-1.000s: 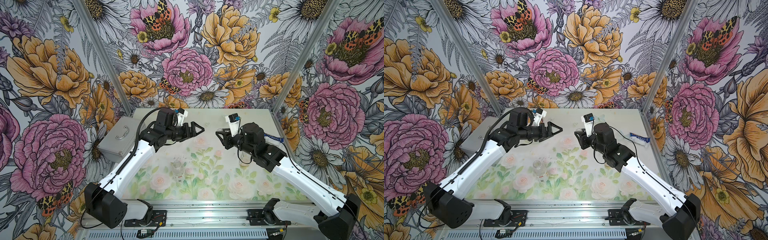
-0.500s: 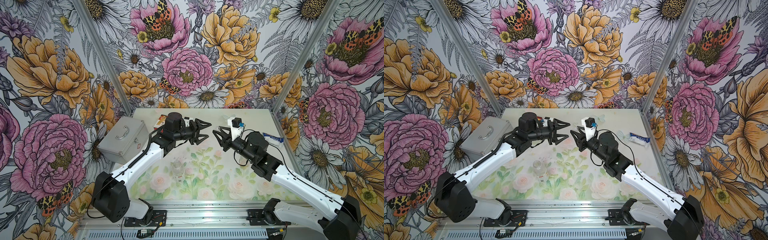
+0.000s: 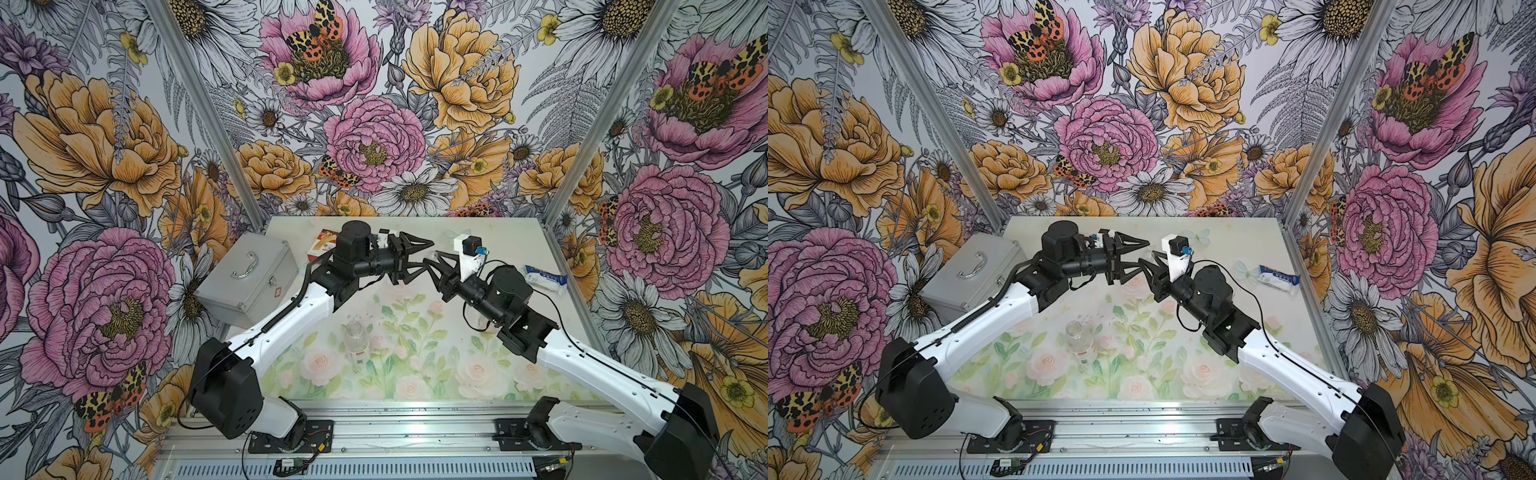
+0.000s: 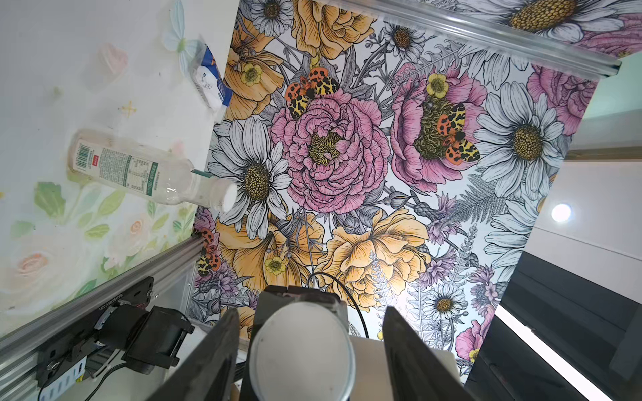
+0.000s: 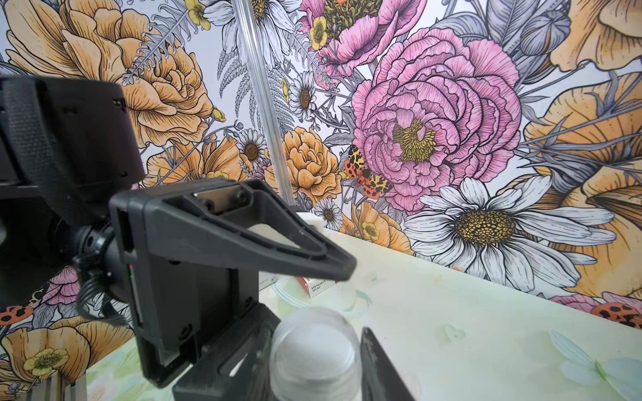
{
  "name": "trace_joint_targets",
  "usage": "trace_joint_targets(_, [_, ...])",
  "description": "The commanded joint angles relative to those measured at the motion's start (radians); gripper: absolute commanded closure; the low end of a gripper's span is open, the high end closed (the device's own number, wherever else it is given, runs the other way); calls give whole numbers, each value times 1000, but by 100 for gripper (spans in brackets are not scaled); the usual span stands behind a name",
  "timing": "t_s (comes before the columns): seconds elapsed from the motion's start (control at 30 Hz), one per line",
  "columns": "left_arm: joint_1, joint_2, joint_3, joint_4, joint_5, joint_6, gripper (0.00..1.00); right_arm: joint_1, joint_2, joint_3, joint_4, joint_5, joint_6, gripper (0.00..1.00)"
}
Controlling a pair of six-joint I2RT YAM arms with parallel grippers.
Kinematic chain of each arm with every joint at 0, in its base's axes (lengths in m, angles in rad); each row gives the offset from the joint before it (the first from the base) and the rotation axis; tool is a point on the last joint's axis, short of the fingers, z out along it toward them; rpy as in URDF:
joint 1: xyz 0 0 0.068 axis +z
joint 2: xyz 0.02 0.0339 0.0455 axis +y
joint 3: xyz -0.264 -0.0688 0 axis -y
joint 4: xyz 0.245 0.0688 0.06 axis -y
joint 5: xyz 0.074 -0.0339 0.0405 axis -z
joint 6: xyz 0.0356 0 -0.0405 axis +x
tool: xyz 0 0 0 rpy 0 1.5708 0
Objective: Screw on the bottle caps
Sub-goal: Place the bottle cap at the center of the board.
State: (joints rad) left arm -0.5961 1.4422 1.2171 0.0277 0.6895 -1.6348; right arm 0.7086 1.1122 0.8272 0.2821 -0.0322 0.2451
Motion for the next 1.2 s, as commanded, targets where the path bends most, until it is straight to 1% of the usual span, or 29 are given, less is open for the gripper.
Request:
trace_joint_targets(0.0, [-12, 14, 30, 23, 34, 10, 35, 6, 18, 12, 23, 32, 2, 68])
trace_joint_targets(0.03, [-11, 14, 24, 21, 29, 9, 36, 6, 22, 12, 25, 32, 2, 68])
trace_joint_targets(0.17, [-11, 12, 19, 12, 22, 22, 46, 8, 32, 12, 31, 33, 10, 68])
trace_joint_targets(0.37, [-7, 19, 32, -18, 27, 56, 52, 14, 30, 10, 29, 32, 14, 68])
trace_joint_targets(0.43, [-4, 21, 35, -29, 26, 70, 56, 18, 29, 10, 25, 30, 16, 68])
trace_joint_targets(0.5, [-3, 24, 39, -43, 25, 88, 60, 20, 26, 10, 17, 30, 16, 67])
trace_joint_targets(0.57, [-1, 27, 48, -74, 21, 119, 62, 20, 24, 10, 10, 32, 20, 63])
trace_joint_targets(0.67, [5, 35, 77, -166, 12, 203, 62, 20, 7, 7, -6, 37, 22, 56])
trace_joint_targets(0.73, [10, 44, 104, -251, -5, 281, 61, 20, -13, 3, -24, 43, 24, 48])
trace_joint_targets(0.8, [16, 48, 95, -257, -17, 310, 61, 20, -33, 3, -62, 45, 22, 43])
trace_joint_targets(0.87, [23, 57, 84, -263, -33, 338, 61, 20, -58, 3, -120, 43, 24, 41])
trace_joint_targets(1.0, [18, 86, 77, -303, -87, 451, 60, 19, -135, -14, -253, 63, 67, 37])
trace_joint_targets(1.1, [-5, 105, 81, -346, -172, 566, 61, 17, -201, -17, -382, 128, 121, 37])
trace_joint_targets(1.17, [-29, 109, 85, -385, -268, 663, 61, 9, -235, -12, -455, 151, 159, 36])
